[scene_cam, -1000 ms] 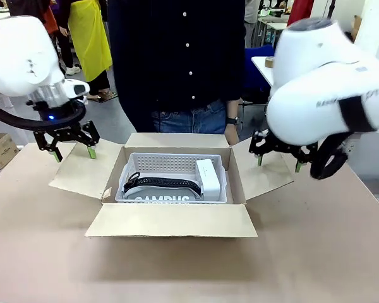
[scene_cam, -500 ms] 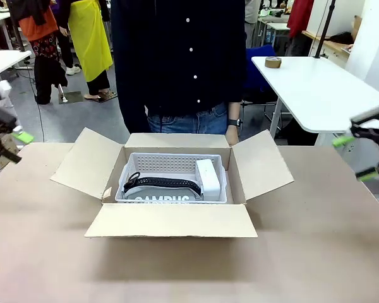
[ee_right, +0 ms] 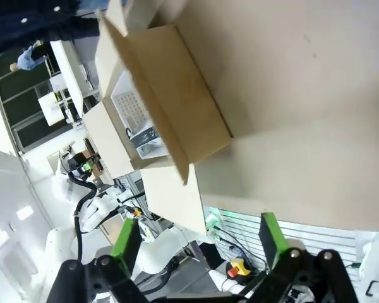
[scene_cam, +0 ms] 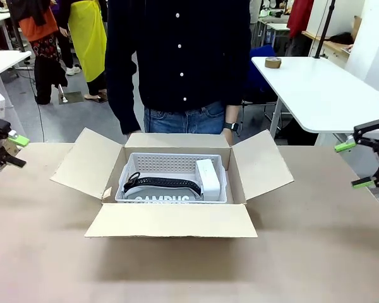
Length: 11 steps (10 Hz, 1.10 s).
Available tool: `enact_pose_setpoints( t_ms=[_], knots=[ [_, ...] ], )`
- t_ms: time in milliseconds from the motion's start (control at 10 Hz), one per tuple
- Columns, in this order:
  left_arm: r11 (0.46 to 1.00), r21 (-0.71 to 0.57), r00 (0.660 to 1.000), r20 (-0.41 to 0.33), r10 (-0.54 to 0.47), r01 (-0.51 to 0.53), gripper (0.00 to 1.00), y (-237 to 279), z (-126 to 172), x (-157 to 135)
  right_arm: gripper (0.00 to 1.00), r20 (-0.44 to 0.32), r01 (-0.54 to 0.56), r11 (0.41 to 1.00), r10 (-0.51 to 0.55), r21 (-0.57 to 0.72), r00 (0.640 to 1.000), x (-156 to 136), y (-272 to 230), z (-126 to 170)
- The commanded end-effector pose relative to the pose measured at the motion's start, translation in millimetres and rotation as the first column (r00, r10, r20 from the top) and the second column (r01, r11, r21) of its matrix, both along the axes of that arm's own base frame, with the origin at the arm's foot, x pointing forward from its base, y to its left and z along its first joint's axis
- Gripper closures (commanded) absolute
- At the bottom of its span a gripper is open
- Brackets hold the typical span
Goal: Pack the gift set into the box.
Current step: Press and hold the closed box until the human finishes sealing it.
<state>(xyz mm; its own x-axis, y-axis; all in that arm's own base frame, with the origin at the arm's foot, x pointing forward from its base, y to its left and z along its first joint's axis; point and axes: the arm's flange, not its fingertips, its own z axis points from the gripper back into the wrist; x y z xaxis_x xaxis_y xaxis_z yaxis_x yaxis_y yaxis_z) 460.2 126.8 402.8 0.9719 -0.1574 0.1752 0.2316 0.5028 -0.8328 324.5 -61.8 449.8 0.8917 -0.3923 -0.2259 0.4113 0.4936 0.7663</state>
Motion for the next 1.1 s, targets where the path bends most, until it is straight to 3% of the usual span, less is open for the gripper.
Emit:
enact_pose_setpoints(
  t_ms=[0,1000],
  knots=[
    [1.000,0.022,1.000,-0.006,0.011,-0.011,0.00,-6.2,0.0,-12.6,0.00,0.015,-0.006,1.000,0.006,-0.001,1.000,-8.3,-3.6,2.9],
    [1.000,0.022,1.000,-0.006,0.011,-0.011,0.00,-6.2,0.0,-12.6,0.00,0.015,-0.006,1.000,0.006,-0.001,1.000,-8.3,-3.6,2.9]
  ],
)
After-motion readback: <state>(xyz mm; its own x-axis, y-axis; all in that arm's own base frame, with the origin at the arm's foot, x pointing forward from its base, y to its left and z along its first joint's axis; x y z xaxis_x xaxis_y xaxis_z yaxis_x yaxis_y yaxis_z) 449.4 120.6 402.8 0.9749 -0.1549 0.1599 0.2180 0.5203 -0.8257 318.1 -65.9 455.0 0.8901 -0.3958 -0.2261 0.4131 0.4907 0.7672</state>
